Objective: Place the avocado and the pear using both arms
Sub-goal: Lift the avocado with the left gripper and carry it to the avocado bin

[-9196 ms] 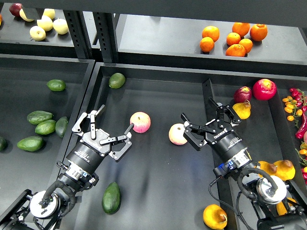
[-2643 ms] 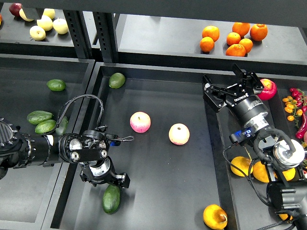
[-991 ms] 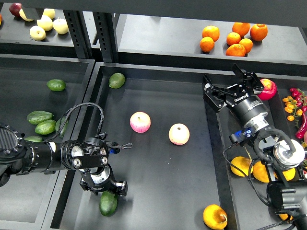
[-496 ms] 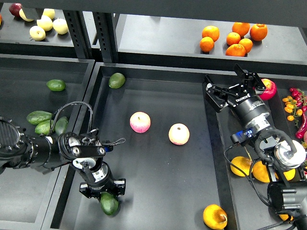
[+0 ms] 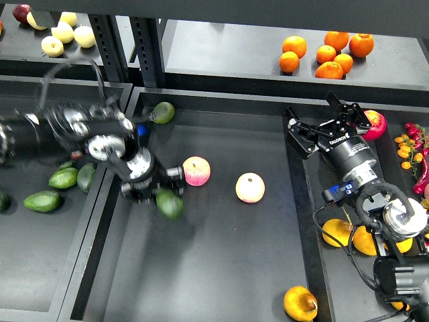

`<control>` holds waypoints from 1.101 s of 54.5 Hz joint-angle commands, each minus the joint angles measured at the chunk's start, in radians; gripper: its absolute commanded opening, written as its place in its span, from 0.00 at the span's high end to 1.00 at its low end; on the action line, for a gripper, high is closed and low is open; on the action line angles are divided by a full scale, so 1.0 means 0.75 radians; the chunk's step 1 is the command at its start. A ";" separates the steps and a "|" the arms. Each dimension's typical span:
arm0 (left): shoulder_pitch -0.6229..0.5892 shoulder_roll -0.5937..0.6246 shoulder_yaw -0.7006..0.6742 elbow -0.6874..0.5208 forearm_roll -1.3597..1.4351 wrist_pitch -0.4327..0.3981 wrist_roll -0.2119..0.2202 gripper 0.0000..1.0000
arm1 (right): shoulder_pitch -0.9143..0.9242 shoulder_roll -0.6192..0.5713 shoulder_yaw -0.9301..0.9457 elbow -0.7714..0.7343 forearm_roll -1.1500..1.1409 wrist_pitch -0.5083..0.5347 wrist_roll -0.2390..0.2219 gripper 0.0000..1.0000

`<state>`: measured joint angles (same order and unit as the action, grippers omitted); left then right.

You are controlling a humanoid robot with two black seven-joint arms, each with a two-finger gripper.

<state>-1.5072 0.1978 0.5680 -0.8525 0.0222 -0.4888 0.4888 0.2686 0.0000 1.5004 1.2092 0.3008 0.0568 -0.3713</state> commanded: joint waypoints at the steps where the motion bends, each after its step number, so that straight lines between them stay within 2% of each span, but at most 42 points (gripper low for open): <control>1: -0.040 0.055 -0.009 0.000 -0.009 0.000 0.000 0.88 | -0.008 0.000 -0.002 -0.001 0.000 0.000 0.000 0.00; 19: -0.023 0.354 0.008 0.000 -0.005 0.000 0.000 0.86 | -0.010 0.000 -0.004 -0.001 0.000 0.016 0.000 0.00; 27: 0.040 0.462 0.010 0.006 0.003 0.000 0.000 0.85 | -0.008 0.000 -0.006 -0.001 0.000 0.018 0.000 0.00; 41: 0.185 0.577 -0.015 0.026 0.042 0.000 0.000 0.85 | -0.008 0.000 -0.008 -0.001 0.000 0.018 0.000 0.00; 60: 0.336 0.653 -0.084 0.075 0.079 0.000 0.000 0.84 | -0.008 0.000 -0.013 -0.001 0.000 0.018 0.000 0.00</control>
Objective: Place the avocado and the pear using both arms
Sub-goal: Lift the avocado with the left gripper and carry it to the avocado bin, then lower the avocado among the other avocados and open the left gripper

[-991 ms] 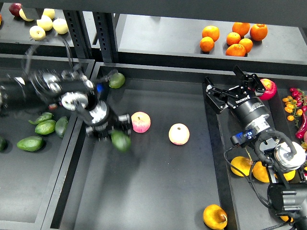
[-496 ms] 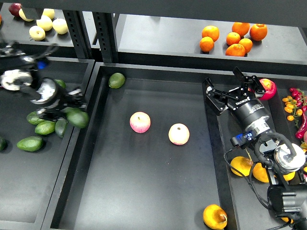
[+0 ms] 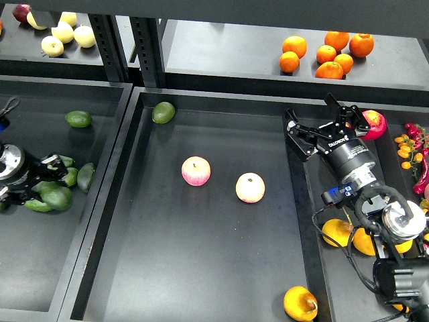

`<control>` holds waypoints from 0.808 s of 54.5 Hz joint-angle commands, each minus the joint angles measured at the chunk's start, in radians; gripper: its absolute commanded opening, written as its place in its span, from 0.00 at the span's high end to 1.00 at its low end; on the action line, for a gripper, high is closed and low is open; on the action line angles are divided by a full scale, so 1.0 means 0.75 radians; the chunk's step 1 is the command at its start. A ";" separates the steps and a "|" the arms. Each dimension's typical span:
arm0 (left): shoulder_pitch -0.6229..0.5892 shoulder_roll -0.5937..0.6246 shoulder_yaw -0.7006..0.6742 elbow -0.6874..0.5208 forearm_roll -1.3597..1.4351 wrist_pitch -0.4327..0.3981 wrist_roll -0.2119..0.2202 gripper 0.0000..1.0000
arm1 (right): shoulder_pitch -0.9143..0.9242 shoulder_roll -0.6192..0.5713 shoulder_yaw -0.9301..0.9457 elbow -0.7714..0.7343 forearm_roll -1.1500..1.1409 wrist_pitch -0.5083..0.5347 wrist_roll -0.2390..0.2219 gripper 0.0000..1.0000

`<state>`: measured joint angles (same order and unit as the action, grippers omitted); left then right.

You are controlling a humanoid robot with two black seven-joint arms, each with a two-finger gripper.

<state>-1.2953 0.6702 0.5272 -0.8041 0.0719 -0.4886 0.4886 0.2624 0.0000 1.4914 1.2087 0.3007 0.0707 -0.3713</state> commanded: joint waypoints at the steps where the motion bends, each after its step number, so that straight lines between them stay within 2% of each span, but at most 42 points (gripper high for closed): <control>1: 0.070 0.025 -0.040 0.015 0.015 0.000 0.000 0.84 | 0.000 0.000 0.000 0.000 0.000 0.000 0.000 0.00; 14: 0.191 0.027 -0.112 0.062 0.017 0.000 0.000 0.82 | 0.000 0.000 -0.005 -0.002 0.000 0.000 0.000 0.00; 44: 0.351 0.012 -0.253 0.117 0.096 0.000 0.000 0.79 | 0.006 0.000 -0.015 0.000 0.000 0.000 0.000 0.00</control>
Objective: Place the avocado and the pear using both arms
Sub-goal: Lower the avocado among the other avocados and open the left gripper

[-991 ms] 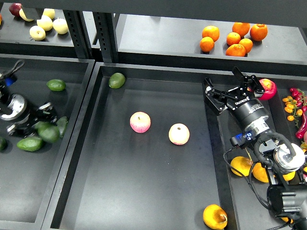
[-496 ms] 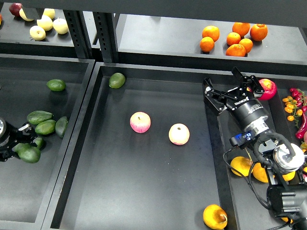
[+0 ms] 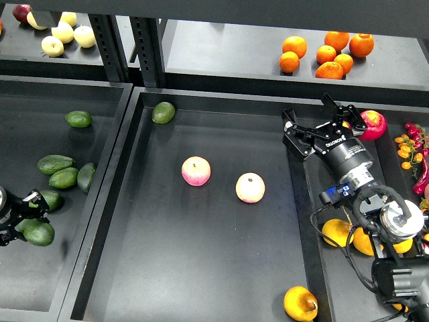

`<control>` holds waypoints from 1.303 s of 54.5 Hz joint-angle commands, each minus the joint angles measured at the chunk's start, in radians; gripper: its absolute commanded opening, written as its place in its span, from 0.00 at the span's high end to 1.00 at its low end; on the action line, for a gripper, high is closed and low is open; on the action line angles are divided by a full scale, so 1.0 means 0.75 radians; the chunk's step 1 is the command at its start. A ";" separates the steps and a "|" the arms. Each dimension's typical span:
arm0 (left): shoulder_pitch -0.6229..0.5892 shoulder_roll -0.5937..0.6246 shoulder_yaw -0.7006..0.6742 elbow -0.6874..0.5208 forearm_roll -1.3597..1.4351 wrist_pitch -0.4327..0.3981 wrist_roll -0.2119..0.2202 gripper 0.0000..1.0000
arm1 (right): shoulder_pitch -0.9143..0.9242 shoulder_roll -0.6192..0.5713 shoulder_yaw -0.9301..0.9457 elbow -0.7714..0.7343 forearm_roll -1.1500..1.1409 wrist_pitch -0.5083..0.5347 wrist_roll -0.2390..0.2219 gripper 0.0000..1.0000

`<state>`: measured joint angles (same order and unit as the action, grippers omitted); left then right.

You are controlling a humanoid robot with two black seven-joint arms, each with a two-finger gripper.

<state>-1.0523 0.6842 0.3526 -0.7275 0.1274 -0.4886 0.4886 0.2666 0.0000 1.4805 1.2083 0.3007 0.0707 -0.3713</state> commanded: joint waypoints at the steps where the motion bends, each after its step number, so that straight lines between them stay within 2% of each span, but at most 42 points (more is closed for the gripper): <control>1: 0.033 -0.008 -0.026 0.017 0.030 0.000 0.000 0.79 | 0.000 0.000 0.000 -0.001 0.000 0.000 0.000 0.00; 42: 0.072 -0.012 -0.073 0.044 0.061 0.000 0.000 0.72 | 0.000 0.000 -0.004 0.001 0.000 0.000 0.000 0.00; 71: 0.090 -0.025 -0.073 0.056 0.073 0.000 0.000 0.56 | 0.002 0.000 -0.004 0.001 0.000 0.000 -0.002 0.00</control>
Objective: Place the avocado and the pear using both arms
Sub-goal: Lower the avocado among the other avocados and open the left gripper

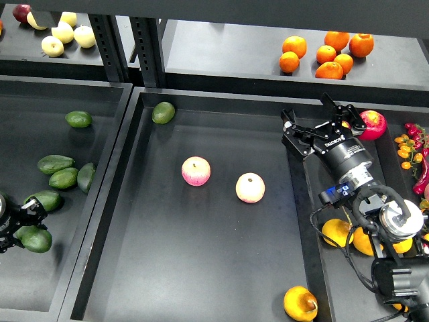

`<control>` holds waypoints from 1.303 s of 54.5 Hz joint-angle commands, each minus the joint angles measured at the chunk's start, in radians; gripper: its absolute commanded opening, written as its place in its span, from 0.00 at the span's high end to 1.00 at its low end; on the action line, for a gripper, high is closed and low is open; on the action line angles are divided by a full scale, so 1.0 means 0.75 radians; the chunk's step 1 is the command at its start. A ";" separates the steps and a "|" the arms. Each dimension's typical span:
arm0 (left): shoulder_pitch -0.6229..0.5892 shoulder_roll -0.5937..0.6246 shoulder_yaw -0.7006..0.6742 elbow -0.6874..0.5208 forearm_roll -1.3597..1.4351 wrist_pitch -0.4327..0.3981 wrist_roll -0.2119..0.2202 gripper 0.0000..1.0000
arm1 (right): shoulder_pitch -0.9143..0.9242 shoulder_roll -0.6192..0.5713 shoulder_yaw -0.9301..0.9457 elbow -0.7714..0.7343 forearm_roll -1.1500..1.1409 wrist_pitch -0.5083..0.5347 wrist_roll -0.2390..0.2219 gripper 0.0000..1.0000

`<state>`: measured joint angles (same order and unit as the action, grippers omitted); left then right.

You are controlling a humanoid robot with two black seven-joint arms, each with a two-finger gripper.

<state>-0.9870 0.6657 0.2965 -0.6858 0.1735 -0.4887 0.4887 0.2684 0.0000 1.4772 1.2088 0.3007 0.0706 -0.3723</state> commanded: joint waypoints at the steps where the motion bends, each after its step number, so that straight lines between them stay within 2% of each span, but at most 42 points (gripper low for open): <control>1: 0.001 0.000 -0.001 0.000 0.016 0.000 0.000 0.54 | 0.000 0.000 0.000 0.000 0.000 0.002 -0.001 0.00; 53: -0.018 0.012 -0.037 -0.020 0.053 0.000 0.000 0.17 | -0.002 0.000 -0.002 0.000 0.002 0.002 -0.005 0.00; 59: -0.030 0.025 -0.113 -0.022 0.053 0.000 0.000 0.11 | -0.002 0.000 -0.002 0.000 0.000 0.002 -0.005 0.00; 62: -0.034 0.045 -0.231 -0.018 0.047 0.000 0.000 0.05 | -0.002 0.000 -0.004 0.000 0.000 0.002 -0.007 0.00; 71: -0.026 0.080 -0.440 -0.004 0.037 0.000 0.000 0.02 | 0.000 0.000 -0.016 -0.002 0.000 0.002 -0.007 0.00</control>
<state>-1.0106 0.7107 0.0794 -0.6970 0.2061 -0.4886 0.4887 0.2671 0.0000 1.4731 1.2083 0.3013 0.0721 -0.3771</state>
